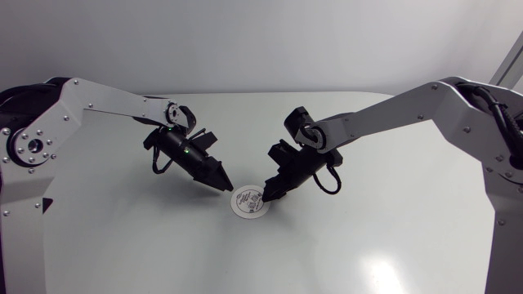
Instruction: Turn the coaster over.
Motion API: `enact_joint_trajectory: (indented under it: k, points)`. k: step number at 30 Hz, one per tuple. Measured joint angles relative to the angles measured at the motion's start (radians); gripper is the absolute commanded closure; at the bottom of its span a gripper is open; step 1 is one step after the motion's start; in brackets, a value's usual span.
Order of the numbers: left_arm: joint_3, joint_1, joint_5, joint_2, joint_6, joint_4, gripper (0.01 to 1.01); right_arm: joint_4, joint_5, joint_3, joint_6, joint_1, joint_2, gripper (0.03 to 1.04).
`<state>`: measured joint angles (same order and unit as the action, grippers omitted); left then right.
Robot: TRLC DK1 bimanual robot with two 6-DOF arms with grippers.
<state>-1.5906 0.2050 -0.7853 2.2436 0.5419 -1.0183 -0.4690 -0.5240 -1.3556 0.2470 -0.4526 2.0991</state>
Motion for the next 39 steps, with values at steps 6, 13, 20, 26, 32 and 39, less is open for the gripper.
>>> enact_joint_trajectory:
  k: [6, 13, 20, 26, 32, 39]
  points:
    - [0.003, 0.022, 0.0, 0.0, 0.011, -0.002, 0.425, 0.001, 0.0, 0.0, 0.0, 0.0, 0.0, 0.6]
    - [0.004, 0.061, 0.007, 0.009, 0.011, 0.011, 0.425, 0.002, 0.0, 0.001, 0.0, 0.0, 0.0, 0.61]
    - [0.023, 0.028, 0.035, 0.01, 0.011, 0.017, 0.425, 0.005, 0.0, 0.003, 0.0, 0.0, 0.0, 0.6]
    - [0.031, 0.014, 0.049, 0.018, 0.01, 0.031, 0.423, 0.005, 0.0, 0.003, 0.0, -0.001, 0.0, 0.61]
    - [0.029, 0.04, 0.04, 0.028, -0.004, 0.038, 0.423, 0.005, 0.0, 0.004, 0.0, -0.006, -0.002, 0.6]
    - [0.02, 0.064, 0.037, 0.034, -0.019, 0.04, 0.425, 0.005, 0.0, 0.014, 0.0, -0.006, -0.008, 0.6]
